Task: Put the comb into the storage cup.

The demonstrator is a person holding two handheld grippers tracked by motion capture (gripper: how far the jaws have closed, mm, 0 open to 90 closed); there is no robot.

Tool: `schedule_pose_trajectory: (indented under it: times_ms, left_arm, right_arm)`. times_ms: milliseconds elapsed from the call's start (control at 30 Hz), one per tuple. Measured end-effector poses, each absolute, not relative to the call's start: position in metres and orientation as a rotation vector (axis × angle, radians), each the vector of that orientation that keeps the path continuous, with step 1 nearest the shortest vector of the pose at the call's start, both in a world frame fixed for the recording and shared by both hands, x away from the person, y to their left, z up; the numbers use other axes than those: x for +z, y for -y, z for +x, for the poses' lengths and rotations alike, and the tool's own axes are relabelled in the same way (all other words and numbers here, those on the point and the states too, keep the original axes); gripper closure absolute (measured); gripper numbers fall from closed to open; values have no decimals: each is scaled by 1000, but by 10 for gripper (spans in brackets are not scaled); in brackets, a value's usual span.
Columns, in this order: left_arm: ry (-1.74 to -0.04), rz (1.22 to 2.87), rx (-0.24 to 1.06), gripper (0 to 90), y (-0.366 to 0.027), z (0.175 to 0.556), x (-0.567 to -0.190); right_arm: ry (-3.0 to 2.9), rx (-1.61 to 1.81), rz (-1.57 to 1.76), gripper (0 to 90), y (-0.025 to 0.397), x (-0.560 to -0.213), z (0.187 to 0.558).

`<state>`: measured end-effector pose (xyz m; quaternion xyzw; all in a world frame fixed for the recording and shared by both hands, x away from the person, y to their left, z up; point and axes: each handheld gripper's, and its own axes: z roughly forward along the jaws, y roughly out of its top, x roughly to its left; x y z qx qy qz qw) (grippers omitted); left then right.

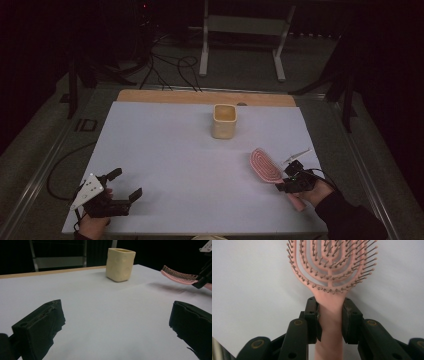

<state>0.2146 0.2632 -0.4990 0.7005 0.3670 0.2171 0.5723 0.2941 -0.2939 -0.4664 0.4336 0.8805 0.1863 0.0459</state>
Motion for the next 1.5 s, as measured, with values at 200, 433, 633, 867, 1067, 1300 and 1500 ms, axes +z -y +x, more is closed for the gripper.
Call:
schedule_pose_trajectory:
  times_ms: [200,433,633,867,1067,1300,1500]
  left_arm:
    - [-864,1641,506,1,-263,215,-499]
    - [-863,1639,506,1,-264,214,-499]
    - [-863,1638,506,1,-264,214,-499]
    - [-864,1642,506,1,-263,214,-499]
    - [-865,1644,504,1,-263,214,-499]
    - [-868,1643,505,1,-263,214,-499]
    - [-869,1643,505,1,-263,214,-499]
  right_arm:
    - [-2673,675,1302,702,279,-468,297]
    - [-2658,797,1276,702,260,-470,300]
    - [-2643,878,1251,702,245,-472,301]
    - [-2602,979,1174,702,229,-467,300]
    - [-2557,1077,1139,702,217,-463,299]
    - [-2514,1205,1082,702,206,-461,295]
    - [-2449,1292,1065,702,207,-459,291]
